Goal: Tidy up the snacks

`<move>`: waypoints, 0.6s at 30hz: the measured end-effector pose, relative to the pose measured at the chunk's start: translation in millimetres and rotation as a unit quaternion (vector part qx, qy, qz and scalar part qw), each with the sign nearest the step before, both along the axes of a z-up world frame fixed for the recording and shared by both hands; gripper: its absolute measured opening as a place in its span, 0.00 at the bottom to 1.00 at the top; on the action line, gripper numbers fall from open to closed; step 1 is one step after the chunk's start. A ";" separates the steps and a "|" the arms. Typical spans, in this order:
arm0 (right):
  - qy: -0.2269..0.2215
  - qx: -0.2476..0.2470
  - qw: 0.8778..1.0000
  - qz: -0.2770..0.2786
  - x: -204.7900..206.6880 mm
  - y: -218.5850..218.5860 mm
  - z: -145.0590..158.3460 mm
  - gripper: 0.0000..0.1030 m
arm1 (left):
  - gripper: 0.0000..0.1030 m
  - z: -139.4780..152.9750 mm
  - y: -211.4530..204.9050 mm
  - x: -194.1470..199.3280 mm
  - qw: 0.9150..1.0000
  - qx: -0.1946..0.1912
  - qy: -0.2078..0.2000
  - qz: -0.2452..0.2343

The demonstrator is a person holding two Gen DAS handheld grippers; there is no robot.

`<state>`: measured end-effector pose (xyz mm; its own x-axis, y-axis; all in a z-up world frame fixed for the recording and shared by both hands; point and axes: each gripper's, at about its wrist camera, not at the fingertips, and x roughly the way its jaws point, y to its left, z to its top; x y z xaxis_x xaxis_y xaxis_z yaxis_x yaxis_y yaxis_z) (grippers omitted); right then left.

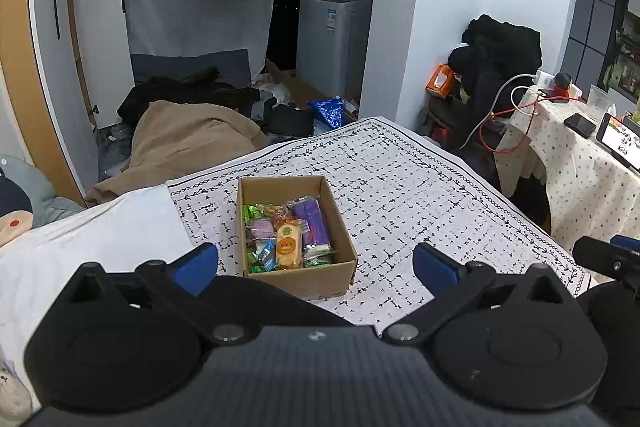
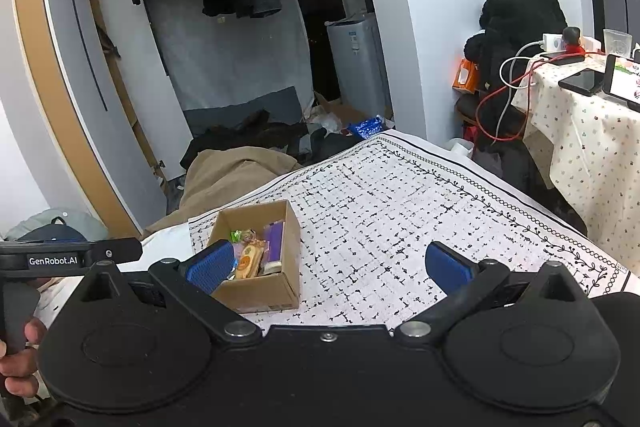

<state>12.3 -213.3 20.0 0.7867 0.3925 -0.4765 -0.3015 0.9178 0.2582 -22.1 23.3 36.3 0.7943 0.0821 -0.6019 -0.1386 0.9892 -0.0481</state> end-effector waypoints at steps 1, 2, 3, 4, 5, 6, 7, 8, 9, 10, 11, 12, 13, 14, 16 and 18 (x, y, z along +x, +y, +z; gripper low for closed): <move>-0.001 0.000 1.000 0.001 0.1 -0.1 0.1 1.00 | 1.00 0.3 0.1 0.0 1.000 -0.001 0.000 0.000; -0.001 0.000 1.000 0.001 -0.1 0.1 0.5 1.00 | 1.00 0.7 0.3 0.4 1.000 -0.001 -0.001 0.000; -0.002 0.000 1.000 0.001 -0.4 0.3 1.0 1.00 | 1.00 0.7 0.4 0.7 1.000 -0.001 -0.001 0.000; -0.002 0.000 1.000 0.002 -0.9 0.8 1.3 1.00 | 1.00 0.7 0.4 0.7 1.000 -0.001 -0.001 -0.001; -0.002 0.000 1.000 0.002 -1.2 1.1 2.0 1.00 | 1.00 0.8 0.4 0.8 1.000 -0.001 -0.001 -0.001; -0.003 0.000 1.000 0.003 -1.5 1.2 2.7 1.00 | 1.00 0.7 0.3 0.6 1.000 -0.001 -0.001 0.000; -0.004 0.000 1.000 0.003 -1.4 1.0 3.2 1.00 | 1.00 0.7 0.3 0.6 1.000 -0.001 -0.001 0.000; -0.004 0.000 1.000 0.003 -1.6 1.0 4.0 1.00 | 1.00 0.9 0.2 0.7 1.000 -0.001 -0.001 -0.001; -0.005 0.000 1.000 0.003 -1.6 1.2 4.3 1.00 | 1.00 1.2 0.0 0.8 1.000 0.000 -0.002 -0.001; -0.005 0.000 1.000 0.002 -1.3 1.2 4.8 1.00 | 1.00 1.6 -0.5 1.3 1.000 0.000 -0.002 -0.002; -0.005 0.000 1.000 0.002 -2.0 1.2 5.0 1.00 | 1.00 2.1 -0.6 1.4 1.000 -0.001 -0.002 -0.002; -0.006 0.000 1.000 0.002 -2.3 1.4 5.5 1.00 | 1.00 2.6 -0.7 1.5 1.000 -0.002 -0.003 -0.003; -0.006 0.000 1.000 0.001 -2.4 1.1 5.9 1.00 | 1.00 3.0 -1.1 1.7 1.000 -0.002 -0.003 -0.003; -0.006 0.000 1.000 0.000 -2.3 1.0 5.9 1.00 | 1.00 3.4 -1.5 2.2 1.000 -0.002 -0.003 -0.003; -0.006 0.000 1.000 -0.001 -2.1 0.3 6.2 1.00 | 1.00 3.7 -1.5 2.6 1.000 -0.002 -0.002 -0.003; -0.006 0.001 1.000 -0.002 -2.2 0.7 6.6 1.00 | 1.00 4.1 -1.7 3.1 1.000 -0.003 -0.002 -0.003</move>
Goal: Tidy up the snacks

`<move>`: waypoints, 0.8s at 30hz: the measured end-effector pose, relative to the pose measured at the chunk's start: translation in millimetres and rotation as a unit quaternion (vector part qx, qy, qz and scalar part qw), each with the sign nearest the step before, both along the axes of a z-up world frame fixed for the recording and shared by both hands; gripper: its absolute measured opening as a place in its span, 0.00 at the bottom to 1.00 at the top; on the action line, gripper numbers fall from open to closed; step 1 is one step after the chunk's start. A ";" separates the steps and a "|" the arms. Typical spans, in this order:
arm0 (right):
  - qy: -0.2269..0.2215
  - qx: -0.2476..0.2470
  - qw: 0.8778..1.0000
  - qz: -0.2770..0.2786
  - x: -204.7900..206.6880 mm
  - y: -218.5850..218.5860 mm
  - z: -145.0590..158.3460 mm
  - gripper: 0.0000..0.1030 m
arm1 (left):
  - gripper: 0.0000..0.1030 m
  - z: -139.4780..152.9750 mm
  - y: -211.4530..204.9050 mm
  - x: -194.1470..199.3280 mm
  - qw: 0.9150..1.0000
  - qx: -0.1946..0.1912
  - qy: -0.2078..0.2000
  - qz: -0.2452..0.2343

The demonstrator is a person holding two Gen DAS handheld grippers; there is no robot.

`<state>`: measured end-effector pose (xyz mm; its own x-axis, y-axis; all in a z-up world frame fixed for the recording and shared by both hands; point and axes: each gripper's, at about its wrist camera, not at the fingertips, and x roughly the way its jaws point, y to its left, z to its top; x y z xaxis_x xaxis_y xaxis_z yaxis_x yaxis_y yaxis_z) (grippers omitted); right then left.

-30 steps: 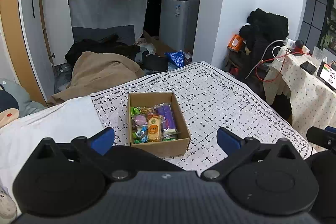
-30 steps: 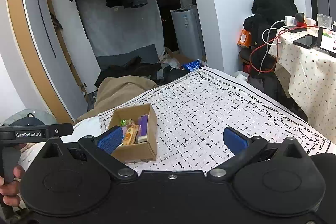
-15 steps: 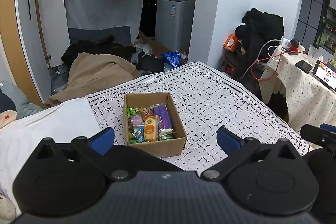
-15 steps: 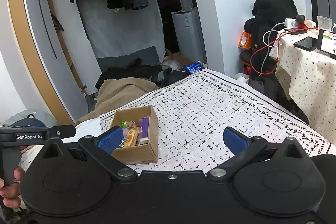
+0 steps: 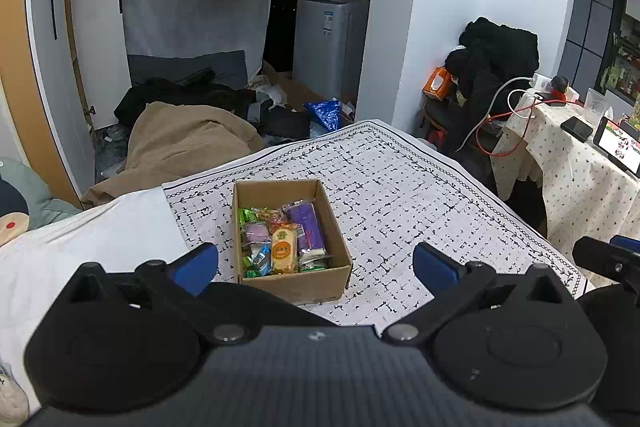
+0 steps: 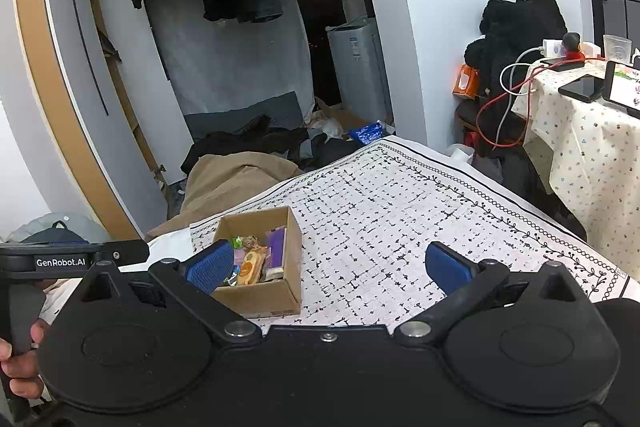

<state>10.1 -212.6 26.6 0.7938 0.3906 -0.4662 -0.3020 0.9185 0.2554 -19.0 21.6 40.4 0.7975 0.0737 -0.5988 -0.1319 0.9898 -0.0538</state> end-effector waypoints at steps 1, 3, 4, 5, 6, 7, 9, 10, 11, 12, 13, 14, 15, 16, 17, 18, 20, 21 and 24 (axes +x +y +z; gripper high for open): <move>0.000 0.000 1.000 0.000 0.4 0.2 0.0 1.00 | 1.00 -0.1 -0.1 0.1 1.000 0.000 0.000 0.000; -0.001 0.000 1.000 0.000 0.2 0.4 0.3 1.00 | 1.00 0.1 -0.2 0.1 1.000 0.001 0.000 0.000; -0.001 0.000 1.000 0.000 0.4 0.3 0.2 1.00 | 1.00 -0.1 -0.1 0.0 1.000 0.000 0.000 0.000; -0.001 0.000 1.000 0.000 0.4 0.3 0.3 1.00 | 1.00 0.0 0.0 0.0 1.000 0.000 0.000 -0.001; -0.001 -0.001 1.000 0.000 0.8 0.0 0.6 1.00 | 1.00 0.0 -0.3 0.4 1.000 -0.001 -0.001 -0.002; -0.002 -0.001 1.000 0.001 0.8 -0.1 0.9 1.00 | 1.00 0.4 -0.6 0.6 1.000 0.000 -0.001 -0.002; -0.002 -0.001 1.000 0.001 0.8 0.0 1.0 1.00 | 1.00 0.8 -0.7 1.0 1.000 -0.001 -0.001 -0.002; -0.001 -0.001 1.000 0.000 0.7 0.1 1.0 1.00 | 1.00 1.0 -0.9 1.0 1.000 -0.001 -0.001 -0.002; -0.001 -0.001 1.000 0.000 0.7 0.1 1.0 1.00 | 1.00 1.2 -1.2 1.3 1.000 -0.001 -0.001 -0.003; -0.001 -0.001 1.000 0.000 1.1 -0.3 1.2 1.00 | 1.00 1.5 -1.5 1.1 1.000 0.000 -0.001 -0.003; -0.001 -0.001 1.000 0.000 1.1 -0.5 1.3 1.00 | 1.00 1.5 -1.4 1.0 1.000 0.000 -0.001 -0.003; -0.001 -0.001 1.000 -0.001 1.1 -0.7 1.5 1.00 | 1.00 1.6 -1.4 1.1 1.000 0.000 -0.002 -0.003; -0.001 -0.001 1.000 -0.001 0.9 -1.1 1.4 1.00 | 1.00 1.8 -1.5 1.4 1.000 -0.001 -0.002 -0.002; 0.000 -0.001 1.000 -0.001 0.9 -1.1 1.4 1.00 | 1.00 1.6 -1.6 1.2 1.000 -0.001 -0.002 -0.002; 0.000 -0.001 1.000 -0.002 1.2 -1.4 1.5 1.00 | 1.00 1.7 -1.7 1.2 1.000 -0.001 -0.002 -0.003; 0.000 -0.002 1.000 -0.002 1.6 -1.6 1.9 1.00 | 1.00 1.4 -1.6 1.1 1.000 0.000 -0.002 -0.003; 0.000 -0.002 1.000 -0.002 1.6 -1.9 2.6 1.00 | 1.00 1.4 -1.6 1.1 1.000 -0.001 -0.001 -0.003; -0.001 -0.003 1.000 -0.002 1.1 -2.0 2.9 1.00 | 1.00 1.4 -1.6 1.1 1.000 -0.001 -0.001 -0.003; -0.001 -0.004 1.000 -0.002 1.2 -2.1 3.8 1.00 | 1.00 2.5 -2.4 0.7 1.000 -0.001 -0.001 -0.003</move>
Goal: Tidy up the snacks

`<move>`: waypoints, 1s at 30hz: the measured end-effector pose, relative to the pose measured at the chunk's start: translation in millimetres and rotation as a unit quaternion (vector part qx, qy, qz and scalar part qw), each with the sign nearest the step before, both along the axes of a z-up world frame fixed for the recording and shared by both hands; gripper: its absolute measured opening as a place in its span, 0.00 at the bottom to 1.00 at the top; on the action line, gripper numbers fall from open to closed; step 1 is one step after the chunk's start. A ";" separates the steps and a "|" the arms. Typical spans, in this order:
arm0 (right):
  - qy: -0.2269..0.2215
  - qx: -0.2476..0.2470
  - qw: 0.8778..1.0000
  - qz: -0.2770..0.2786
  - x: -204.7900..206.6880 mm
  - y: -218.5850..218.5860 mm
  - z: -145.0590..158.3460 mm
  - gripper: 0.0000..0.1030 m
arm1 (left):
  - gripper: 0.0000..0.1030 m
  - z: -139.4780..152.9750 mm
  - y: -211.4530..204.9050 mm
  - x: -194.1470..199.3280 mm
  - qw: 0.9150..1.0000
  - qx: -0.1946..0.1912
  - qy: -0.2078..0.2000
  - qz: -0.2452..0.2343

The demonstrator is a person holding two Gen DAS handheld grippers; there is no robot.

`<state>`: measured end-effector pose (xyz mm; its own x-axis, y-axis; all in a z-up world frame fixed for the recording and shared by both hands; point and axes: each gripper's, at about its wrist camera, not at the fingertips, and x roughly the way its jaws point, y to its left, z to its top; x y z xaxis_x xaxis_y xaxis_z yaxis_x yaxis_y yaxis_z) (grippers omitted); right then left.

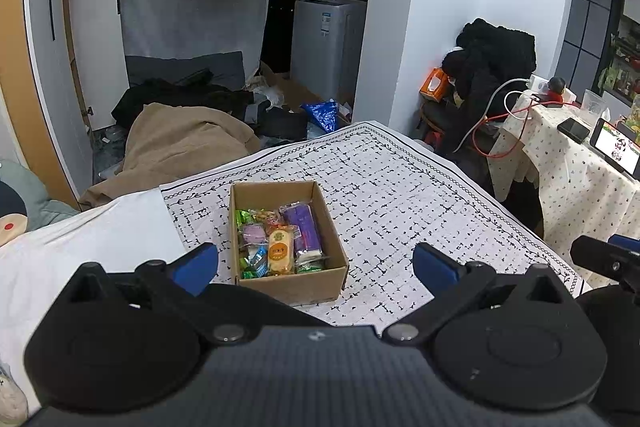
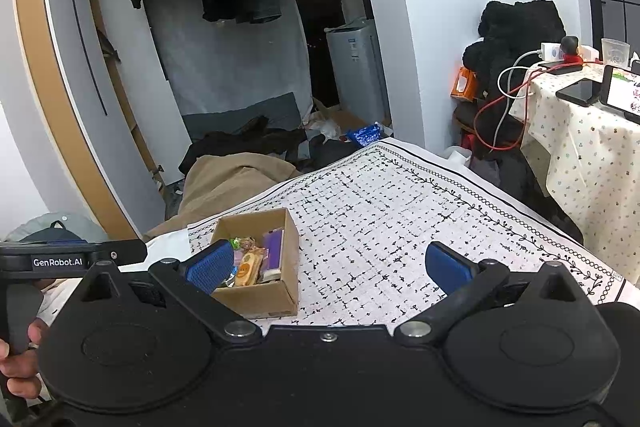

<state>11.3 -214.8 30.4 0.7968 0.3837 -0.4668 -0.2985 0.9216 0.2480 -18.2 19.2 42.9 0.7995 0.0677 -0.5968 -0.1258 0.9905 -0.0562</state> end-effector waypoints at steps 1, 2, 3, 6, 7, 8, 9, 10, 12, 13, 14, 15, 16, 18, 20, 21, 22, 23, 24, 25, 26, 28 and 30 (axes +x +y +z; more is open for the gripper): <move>0.000 0.000 1.000 0.000 0.0 0.1 0.2 1.00 | 1.00 0.6 -0.3 0.2 1.000 0.000 0.000 0.000; 0.000 0.000 1.000 0.000 0.1 0.2 0.3 1.00 | 1.00 0.0 -0.1 -0.1 1.000 0.000 0.000 0.000; 0.001 0.000 1.000 0.000 0.1 0.2 0.5 1.00 | 1.00 0.0 -0.1 0.0 1.000 0.000 0.000 -0.001; 0.003 -0.002 1.000 0.002 0.9 0.6 1.0 1.00 | 1.00 1.4 0.1 0.2 1.000 0.000 0.000 -0.001; 0.004 -0.003 1.000 0.002 1.5 0.5 1.3 1.00 | 1.00 1.5 0.0 0.3 1.000 0.000 0.000 -0.002; 0.005 -0.003 1.000 0.002 1.5 0.5 1.6 1.00 | 1.00 2.0 0.1 0.3 1.000 0.000 0.000 -0.002; 0.006 -0.004 1.000 0.002 1.9 1.1 2.1 1.00 | 1.00 2.0 0.1 0.3 1.000 0.000 0.000 -0.002; 0.006 -0.005 1.000 0.002 1.9 1.4 2.5 1.00 | 1.00 2.6 -0.3 0.7 1.000 0.001 -0.001 -0.002; 0.007 -0.004 1.000 0.003 2.2 1.6 3.1 1.00 | 1.00 4.0 -0.7 1.1 1.000 0.002 -0.001 -0.003; 0.007 -0.005 1.000 0.003 2.3 1.8 3.0 1.00 | 1.00 4.4 -0.8 1.3 1.000 0.002 -0.001 -0.004; 0.007 -0.005 1.000 0.003 2.5 1.9 3.5 1.00 | 1.00 4.2 -1.0 1.3 1.000 0.003 -0.001 -0.004; 0.007 -0.005 1.000 0.003 2.5 2.3 3.1 1.00 | 1.00 4.7 -1.5 1.5 1.000 0.003 -0.001 -0.005; 0.007 -0.005 1.000 0.003 2.7 2.4 3.5 1.00 | 1.00 5.2 -1.6 1.8 1.000 0.004 -0.001 -0.005; 0.007 -0.005 1.000 0.003 2.4 2.4 2.9 1.00 | 1.00 5.0 -1.3 2.6 1.000 0.003 -0.001 -0.006; 0.006 -0.006 1.000 0.005 3.2 2.9 3.3 1.00 | 1.00 4.1 -1.0 1.9 1.000 0.003 0.000 -0.006; 0.007 -0.008 1.000 0.005 4.4 3.4 3.8 1.00 | 1.00 4.1 -1.1 2.0 1.000 0.003 0.000 -0.006; 0.007 -0.010 1.000 0.005 5.9 4.1 4.3 1.00 | 1.00 3.7 -0.8 2.5 1.000 0.003 0.001 -0.007; 0.008 -0.013 1.000 0.005 6.9 4.8 4.7 1.00 | 1.00 3.3 -0.6 3.1 1.000 0.003 0.003 -0.007; 0.008 -0.016 1.000 0.004 7.6 5.2 4.7 1.00 | 1.00 2.8 -0.4 3.6 1.000 0.003 0.004 -0.007; 0.008 -0.018 1.000 0.002 8.7 5.6 5.0 1.00 | 1.00 2.6 0.1 3.8 1.000 0.002 0.004 -0.007; 0.008 -0.019 1.000 0.002 9.5 5.6 4.9 1.00 | 1.00 2.4 -0.1 4.1 1.000 0.002 0.005 -0.006; 0.011 -0.018 1.000 0.002 11.2 5.9 5.0 1.00 | 1.00 1.7 0.8 4.6 1.000 0.002 0.006 -0.006; 0.013 -0.019 1.000 0.004 12.4 7.3 4.9 1.00 | 1.00 1.1 1.9 4.7 1.000 0.001 0.006 -0.006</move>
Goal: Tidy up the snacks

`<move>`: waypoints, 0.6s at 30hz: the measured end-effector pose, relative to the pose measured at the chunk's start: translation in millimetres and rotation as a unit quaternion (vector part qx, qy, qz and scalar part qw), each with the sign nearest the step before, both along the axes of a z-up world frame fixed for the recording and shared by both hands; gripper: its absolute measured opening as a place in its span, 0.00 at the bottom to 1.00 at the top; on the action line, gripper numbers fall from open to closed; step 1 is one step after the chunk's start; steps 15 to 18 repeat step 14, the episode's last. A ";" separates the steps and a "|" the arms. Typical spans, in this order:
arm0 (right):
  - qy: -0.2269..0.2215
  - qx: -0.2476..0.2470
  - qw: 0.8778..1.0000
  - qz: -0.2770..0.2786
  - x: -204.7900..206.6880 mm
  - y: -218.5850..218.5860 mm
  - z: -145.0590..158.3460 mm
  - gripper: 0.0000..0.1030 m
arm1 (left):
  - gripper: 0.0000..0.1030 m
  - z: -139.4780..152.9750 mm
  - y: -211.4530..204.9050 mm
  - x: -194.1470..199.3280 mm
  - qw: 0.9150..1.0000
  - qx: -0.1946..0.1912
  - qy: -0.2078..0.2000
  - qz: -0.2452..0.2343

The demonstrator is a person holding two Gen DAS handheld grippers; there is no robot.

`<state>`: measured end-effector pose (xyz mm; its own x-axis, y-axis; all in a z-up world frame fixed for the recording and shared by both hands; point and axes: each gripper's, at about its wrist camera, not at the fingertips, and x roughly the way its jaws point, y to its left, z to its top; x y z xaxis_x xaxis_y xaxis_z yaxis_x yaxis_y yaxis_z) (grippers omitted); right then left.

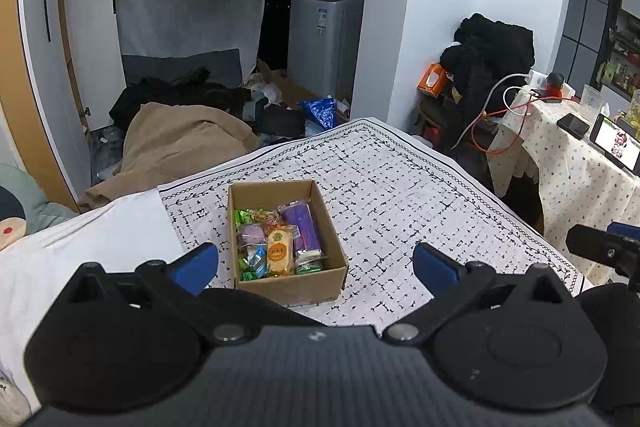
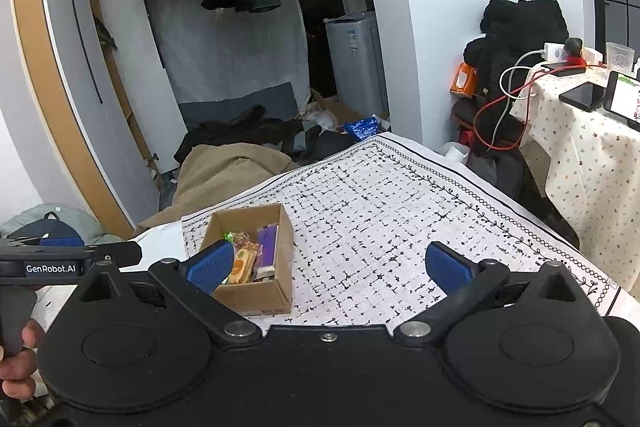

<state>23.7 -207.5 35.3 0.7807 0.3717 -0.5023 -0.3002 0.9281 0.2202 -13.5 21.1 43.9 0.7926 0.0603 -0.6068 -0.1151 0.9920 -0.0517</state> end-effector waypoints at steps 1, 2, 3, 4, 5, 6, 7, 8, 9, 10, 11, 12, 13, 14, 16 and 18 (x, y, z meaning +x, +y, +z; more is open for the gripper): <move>0.001 -0.001 1.000 0.001 0.5 0.8 -0.3 1.00 | 1.00 -0.1 0.5 0.3 1.000 0.000 0.001 0.000; 0.002 -0.002 1.000 0.002 1.1 1.0 -0.5 1.00 | 1.00 -0.6 1.0 0.8 1.000 -0.001 0.001 0.000; 0.002 -0.003 1.000 0.003 1.4 1.5 -0.8 1.00 | 1.00 -0.6 1.0 0.7 1.000 -0.001 0.000 -0.001; 0.003 -0.002 1.000 0.004 1.6 2.0 -0.9 1.00 | 1.00 -0.9 1.0 1.6 1.000 0.000 0.001 -0.002; 0.004 -0.002 1.000 0.005 2.0 2.6 -1.3 1.00 | 1.00 -1.5 1.1 2.0 1.000 0.000 0.001 -0.001; 0.004 -0.002 1.000 0.005 2.1 2.4 -1.9 1.00 | 1.00 -2.0 0.7 2.0 1.000 0.000 0.001 -0.001; 0.005 -0.002 1.000 0.006 2.7 2.7 -2.3 1.00 | 1.00 -1.9 0.7 2.1 1.000 -0.001 0.001 -0.002; 0.006 -0.003 1.000 0.006 3.4 2.8 -2.7 1.00 | 1.00 -2.6 0.4 2.5 1.000 -0.001 0.002 -0.003; 0.007 -0.003 1.000 0.007 4.2 2.7 -3.1 1.00 | 1.00 -3.4 0.1 3.0 1.000 -0.001 0.003 -0.004; 0.008 -0.003 1.000 0.007 5.0 2.9 -3.5 1.00 | 1.00 -4.3 -0.2 3.6 1.000 0.000 0.003 -0.004; 0.009 -0.002 1.000 0.006 5.9 2.8 -4.1 1.00 | 1.00 -5.5 -0.4 4.3 1.000 0.000 0.004 -0.004; 0.010 -0.002 1.000 0.006 6.8 3.1 -4.9 1.00 | 1.00 -6.4 -0.5 5.2 1.000 0.000 0.004 -0.004; 0.011 -0.002 1.000 0.006 8.2 2.9 -5.7 1.00 | 1.00 -7.4 -0.1 6.4 1.000 -0.001 0.006 -0.003; 0.012 -0.002 1.000 0.005 9.7 2.7 -6.6 1.00 | 1.00 -8.3 -0.1 7.1 1.000 -0.001 0.007 -0.002; 0.012 -0.002 1.000 0.005 9.7 2.7 -6.6 1.00 | 1.00 -8.3 -0.1 7.1 1.000 -0.001 0.007 -0.002; 0.012 -0.002 1.000 0.005 9.7 2.7 -6.6 1.00 | 1.00 -8.3 -0.1 7.1 1.000 -0.001 0.007 -0.002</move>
